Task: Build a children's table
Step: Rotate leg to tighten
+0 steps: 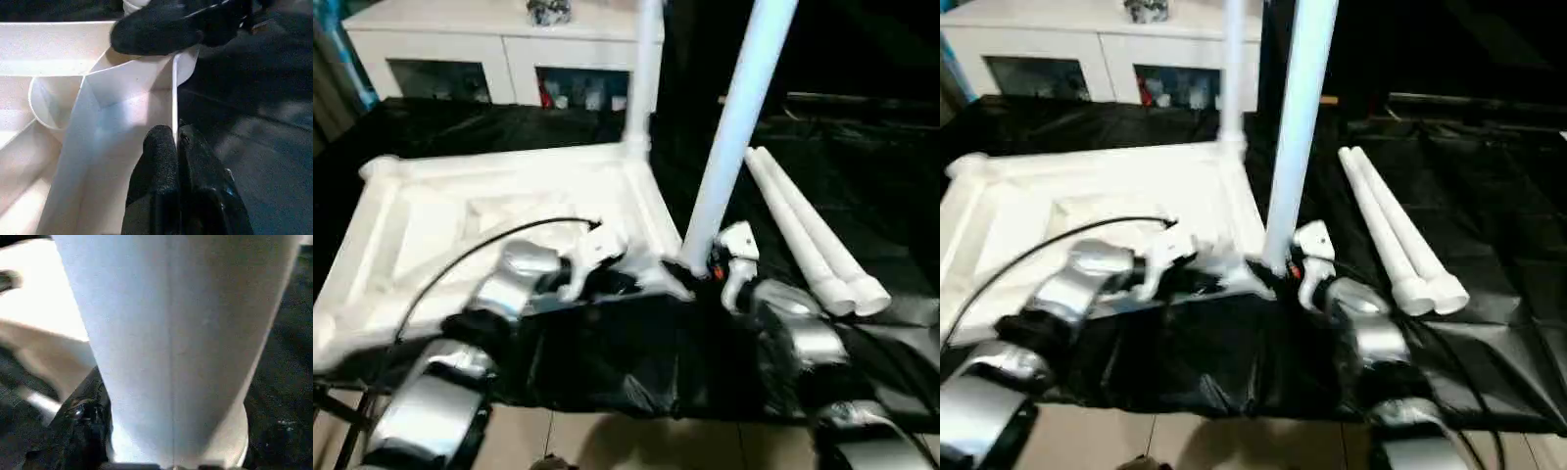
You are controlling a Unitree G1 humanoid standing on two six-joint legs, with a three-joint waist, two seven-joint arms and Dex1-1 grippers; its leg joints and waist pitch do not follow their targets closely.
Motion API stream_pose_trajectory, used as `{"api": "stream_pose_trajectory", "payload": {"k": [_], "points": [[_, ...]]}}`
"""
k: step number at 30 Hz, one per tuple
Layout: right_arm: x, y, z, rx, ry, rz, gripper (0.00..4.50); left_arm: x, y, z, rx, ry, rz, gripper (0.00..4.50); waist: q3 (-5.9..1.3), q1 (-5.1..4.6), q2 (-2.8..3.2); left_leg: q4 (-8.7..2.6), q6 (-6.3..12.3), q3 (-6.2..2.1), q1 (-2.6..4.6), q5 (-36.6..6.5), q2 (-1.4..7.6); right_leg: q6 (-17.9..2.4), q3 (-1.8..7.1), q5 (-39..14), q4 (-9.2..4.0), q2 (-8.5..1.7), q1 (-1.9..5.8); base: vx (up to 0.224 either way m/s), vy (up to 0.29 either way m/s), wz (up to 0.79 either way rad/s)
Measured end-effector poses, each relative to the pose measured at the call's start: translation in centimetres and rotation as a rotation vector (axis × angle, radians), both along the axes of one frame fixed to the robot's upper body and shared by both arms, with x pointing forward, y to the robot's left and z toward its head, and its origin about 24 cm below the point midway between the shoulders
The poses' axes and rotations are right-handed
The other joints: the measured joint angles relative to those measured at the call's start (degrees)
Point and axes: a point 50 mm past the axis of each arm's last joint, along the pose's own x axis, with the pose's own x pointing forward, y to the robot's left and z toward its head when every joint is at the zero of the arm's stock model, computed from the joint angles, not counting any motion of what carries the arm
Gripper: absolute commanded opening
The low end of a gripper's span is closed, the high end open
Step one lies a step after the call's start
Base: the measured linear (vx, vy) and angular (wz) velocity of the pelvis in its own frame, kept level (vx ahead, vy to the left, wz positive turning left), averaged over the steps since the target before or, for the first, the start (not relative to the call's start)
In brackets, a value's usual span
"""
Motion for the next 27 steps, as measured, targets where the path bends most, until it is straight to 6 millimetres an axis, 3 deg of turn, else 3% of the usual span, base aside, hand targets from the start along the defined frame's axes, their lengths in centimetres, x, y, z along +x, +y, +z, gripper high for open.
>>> {"api": "stream_pose_trajectory", "payload": {"k": [4,5,11,15,24,27], "points": [[0.4,0.4,-0.1,0.004,-0.014,-0.111,2.74,0.2,-0.7,0.0,0.003,-0.017,0.034,0.0,-0.04,0.02,-0.05,-0.02,0.0,-0.01,0.0,0.0,-0.01,0.0,0.0,0.0,-0.02,-0.01,0.03,0.0,0.0,0.0],[0.4,0.5,-0.1,0.006,-0.02,-0.114,3.3,0.2,-0.8,0.0,0.004,-0.019,0.037,0.0,-0.05,0.01,-0.06,-0.02,0.0,-0.01,0.0,0.0,-0.02,0.0,0.0,0.0,-0.02,-0.01,0.04,0.0,0.0,0.0],[0.2,0.7,-0.2,-0.007,-0.047,-0.075,3.8,0.1,-0.5,0.1,0.005,-0.02,0.028,0.0,-0.06,-0.1,-0.07,-0.03,0.0,-0.01,-0.03,0.0,-0.01,0.0,0.0,0.0,-0.03,-0.02,0.01,0.0,0.0,0.0],[-0.1,0.5,-0.1,-0.045,-0.062,0.062,4.14,-0.2,0.3,0.2,0.01,-0.026,-0.022,0.0,-0.06,-0.23,-0.06,-0.11,0.0,-0.01,-0.1,0.0,0.02,-0.2,-0.01,0.1,-0.01,0.02,-0.09,0.0,0.0,0.0],[-1.7,-1.6,0.9,-0.06,-0.015,0.485,4.14,-1.4,2.6,0.5,0.01,0.015,-0.191,0.0,-0.03,0.24,-0.08,-0.02,0.12,0.02,-0.26,-0.1,0.05,-0.1,-0.03,-0.1,-0.04,0.04,-0.16,0.0,0.0,0.0],[-2.4,-1.5,1.1,-0.052,0.019,0.609,3.88,-1.7,3.0,0.6,0.016,0.027,-0.235,0.0,0.06,0.56,-0.33,-0.02,0.11,0.03,-0.24,-0.1,0.08,-0.1,-0.05,-0.1,-0.01,0.03,-0.16,0.0,0.0,0.0]]}}
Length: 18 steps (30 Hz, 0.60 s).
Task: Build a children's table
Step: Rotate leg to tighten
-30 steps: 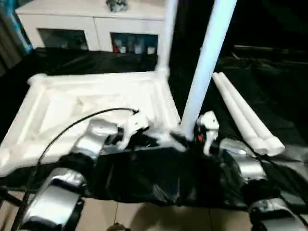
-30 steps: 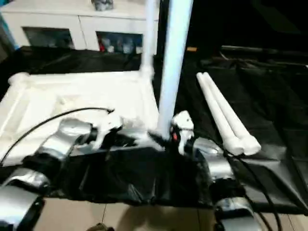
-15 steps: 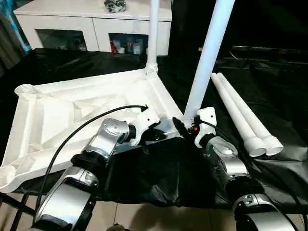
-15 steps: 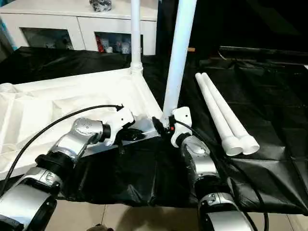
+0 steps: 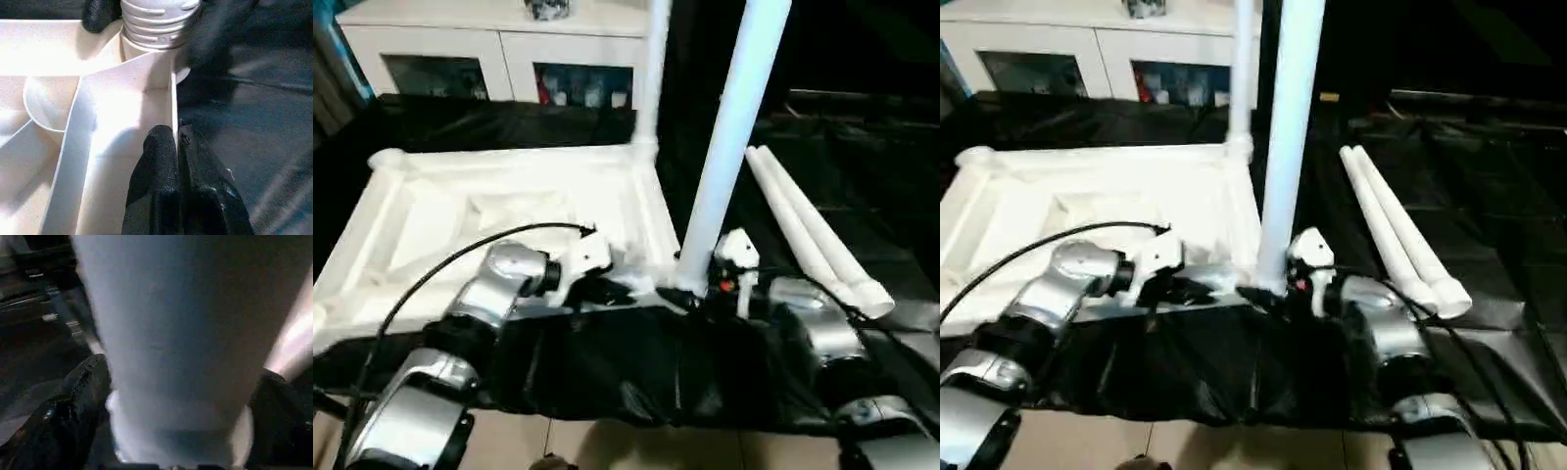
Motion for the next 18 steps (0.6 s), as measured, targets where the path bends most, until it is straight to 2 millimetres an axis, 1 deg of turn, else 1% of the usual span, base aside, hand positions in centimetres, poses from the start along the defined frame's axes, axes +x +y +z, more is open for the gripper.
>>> {"api": "stream_pose_trajectory", "payload": {"k": [2,3,4,7,10,13,18], "points": [[-0.3,-0.2,0.0,0.001,0.02,0.045,3.68,-0.3,0.1,0.0,0.002,0.006,-0.028,0.0,-0.03,0.3,-0.08,0.02,0.0,0.01,0.01,0.0,0.0,0.0,0.02,0.0,-0.01,0.0,0.01,0.0,0.0,0.0],[-0.6,-0.2,0.0,0.0,0.035,0.072,3.68,-0.4,0.3,0.0,0.004,0.013,-0.042,0.0,-0.03,0.45,-0.12,0.02,0.0,0.02,0.01,0.0,0.0,0.0,0.02,0.0,-0.01,-0.01,0.01,0.0,0.0,0.0],[-0.8,-0.2,0.1,-0.006,0.044,0.11,3.48,-0.6,0.4,0.0,0.004,0.021,-0.061,0.0,-0.02,0.57,-0.13,0.02,0.0,0.03,0.01,0.0,-0.01,0.0,0.02,0.0,-0.02,-0.01,0.01,0.0,0.0,0.0],[-1.0,-0.2,0.2,-0.012,0.057,0.148,3.29,-0.8,0.6,0.0,0.007,0.035,-0.084,0.0,-0.03,0.66,-0.18,0.02,0.0,0.03,0.02,0.0,0.0,0.0,0.02,0.0,-0.01,-0.01,0.01,0.0,0.0,0.0],[-1.0,-0.2,0.2,-0.013,0.065,0.158,2.98,-0.8,0.6,0.0,0.008,0.042,-0.093,0.0,-0.04,0.66,-0.18,0.02,-0.01,0.04,0.01,0.0,0.0,0.0,0.03,0.0,-0.01,-0.01,0.01,0.0,0.0,0.0],[-1.1,-0.1,0.2,-0.013,0.068,0.16,2.85,-0.8,0.7,0.0,0.007,0.043,-0.095,0.0,-0.04,0.67,-0.16,0.01,-0.01,0.04,0.01,0.0,0.0,0.0,0.02,0.0,-0.02,-0.01,0.01,0.0,0.0,0.0],[-1.4,0.1,0.1,-0.001,0.07,0.145,2.79,-0.8,0.6,0.0,0.006,0.048,-0.092,0.0,-0.05,0.77,-0.14,0.0,-0.01,0.04,0.04,0.0,0.0,0.0,0.02,0.0,-0.02,-0.01,0.03,0.0,0.0,0.0]]}}
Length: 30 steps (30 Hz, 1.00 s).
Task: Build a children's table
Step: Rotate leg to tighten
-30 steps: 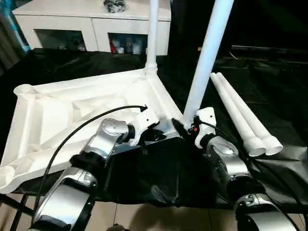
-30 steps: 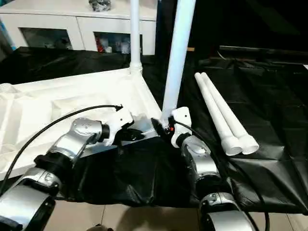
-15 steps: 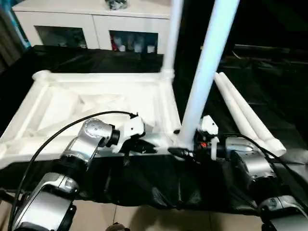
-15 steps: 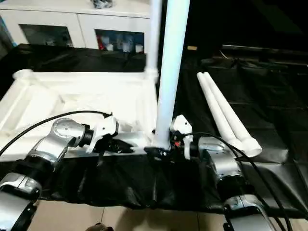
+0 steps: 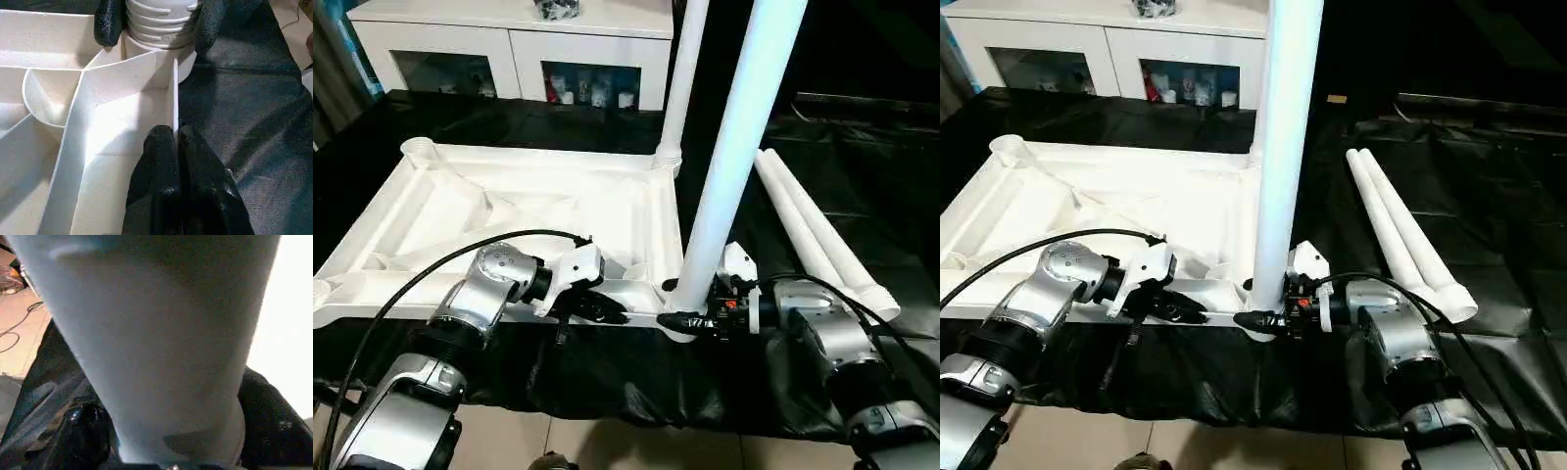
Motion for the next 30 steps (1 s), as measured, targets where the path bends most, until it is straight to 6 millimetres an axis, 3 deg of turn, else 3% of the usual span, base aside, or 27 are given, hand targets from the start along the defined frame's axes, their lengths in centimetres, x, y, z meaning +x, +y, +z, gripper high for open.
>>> {"api": "stream_pose_trajectory", "payload": {"k": [5,8,11,15,17,18,19,22,30], "points": [[0.7,0.0,-0.5,0.031,-0.028,-0.215,2.78,0.7,-0.6,-0.3,-0.007,-0.021,0.112,0.0,-0.01,-0.23,-0.15,0.04,-0.02,0.0,0.19,0.0,-0.02,0.2,0.02,0.0,0.02,-0.03,0.15,0.0,0.0,0.0],[1.8,0.3,-1.1,0.061,-0.035,-0.448,2.77,1.6,-1.7,-0.3,-0.002,-0.042,0.205,0.0,0.03,-0.41,-0.67,0.0,-0.06,-0.01,0.25,0.0,-0.02,0.2,0.02,0.0,0.04,-0.03,0.12,0.0,0.0,0.0],[2.6,0.7,-1.3,0.074,-0.039,-0.624,2.77,2.1,-2.7,-0.4,-0.003,-0.055,0.283,0.0,0.02,-0.81,-0.67,0.01,-0.07,-0.01,0.27,0.0,-0.06,0.2,0.03,0.0,-0.01,-0.07,0.13,0.0,0.0,0.0],[3.3,1.1,-1.4,0.076,-0.059,-0.782,2.77,2.5,-4.0,-0.4,-0.006,-0.076,0.343,0.0,0.0,-0.93,-0.64,0.01,-0.07,-0.01,0.26,0.0,-0.1,0.2,0.06,0.0,-0.01,-0.08,0.15,0.0,0.0,0.0],[3.6,1.3,-1.4,0.076,-0.073,-0.837,2.77,2.6,-4.3,-0.5,-0.013,-0.08,0.369,0.0,-0.1,-0.97,-0.15,0.04,-0.07,-0.02,0.22,0.0,-0.11,0.2,0.08,0.0,-0.03,-0.08,0.15,0.0,0.0,0.0],[3.8,1.4,-1.4,0.075,-0.084,-0.86,3.12,2.7,-4.5,-0.5,-0.019,-0.081,0.379,0.0,-0.12,-1.09,0.09,0.03,-0.07,-0.01,0.18,0.0,-0.14,0.1,0.11,0.1,-0.02,-0.09,0.14,0.0,0.0,0.0],[3.8,1.4,-1.4,0.077,-0.092,-0.872,3.47,2.7,-4.5,-0.5,-0.02,-0.083,0.38,0.0,-0.14,-1.06,0.12,0.01,-0.07,-0.01,0.19,0.0,-0.14,0.0,0.1,0.1,0.0,-0.09,0.14,0.0,0.0,0.0],[3.8,1.5,-1.4,0.083,-0.111,-0.867,3.67,2.6,-4.6,-0.5,-0.029,-0.097,0.363,0.0,-0.13,-1.01,0.7,-0.02,-0.07,-0.05,0.12,0.0,-0.12,-0.1,0.07,0.2,0.0,-0.08,0.1,0.0,0.0,0.0],[3.4,1.1,-1.1,0.078,-0.124,-0.693,4.16,2.4,-3.6,-0.3,-0.021,-0.124,0.296,0.0,-0.08,-1.39,0.81,-0.06,-0.07,-0.06,0.07,0.0,-0.07,-0.1,0.02,0.2,0.0,-0.04,0.03,0.0,0.0,0.0]]}}
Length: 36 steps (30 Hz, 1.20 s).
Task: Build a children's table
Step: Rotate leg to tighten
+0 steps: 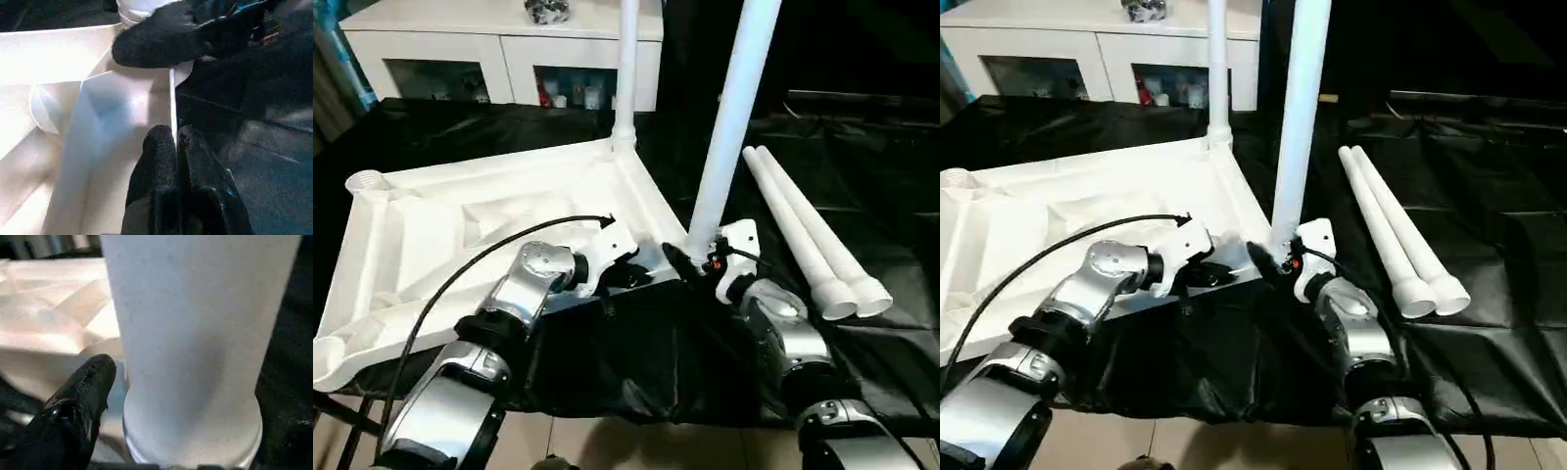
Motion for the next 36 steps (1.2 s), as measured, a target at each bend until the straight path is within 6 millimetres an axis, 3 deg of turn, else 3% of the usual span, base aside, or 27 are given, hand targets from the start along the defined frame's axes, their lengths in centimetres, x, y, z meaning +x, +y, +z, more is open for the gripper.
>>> {"api": "stream_pose_trajectory", "payload": {"k": [13,17,25,31,36], "points": [[-2.8,-1.6,1.0,-0.105,0.046,0.572,4.16,-1.7,3.4,0.2,0.015,0.082,-0.241,0.0,0.04,0.84,-0.09,0.05,0.05,0.04,-0.11,0.0,0.04,0.1,-0.01,-0.2,-0.04,0.01,-0.06,0.0,0.0,0.0],[-3.2,-1.7,1.1,-0.123,0.069,0.664,3.8,-2.0,3.7,0.2,0.018,0.103,-0.283,0.0,0.03,1.22,-0.1,0.06,0.04,0.04,-0.1,0.0,0.06,0.1,-0.02,-0.2,-0.04,0.02,-0.06,0.0,0.0,0.0],[-3.3,-1.7,1.3,-0.13,0.09,0.705,3.0,-2.2,3.9,0.2,0.021,0.119,-0.316,0.0,0.03,1.29,-0.1,0.07,0.04,0.04,-0.1,0.0,0.06,0.1,-0.02,-0.2,-0.03,0.02,-0.04,0.0,0.0,0.0],[-3.5,-1.4,1.1,-0.116,0.089,0.689,2.78,-2.2,3.6,0.1,0.007,0.131,-0.311,0.0,0.02,1.34,-0.12,0.07,0.04,0.04,-0.08,0.0,0.06,0.1,-0.02,-0.2,-0.03,0.02,-0.03,0.0,0.0,0.0],[-2.8,-1.4,0.5,-0.068,0.063,0.469,2.75,-1.4,2.9,-0.1,-0.003,0.108,-0.199,0.0,0.03,1.13,-0.13,0.14,0.02,0.04,0.04,0.0,0.06,0.0,-0.01,0.0,0.01,0.01,0.05,0.0,0.0,0.0]]}}
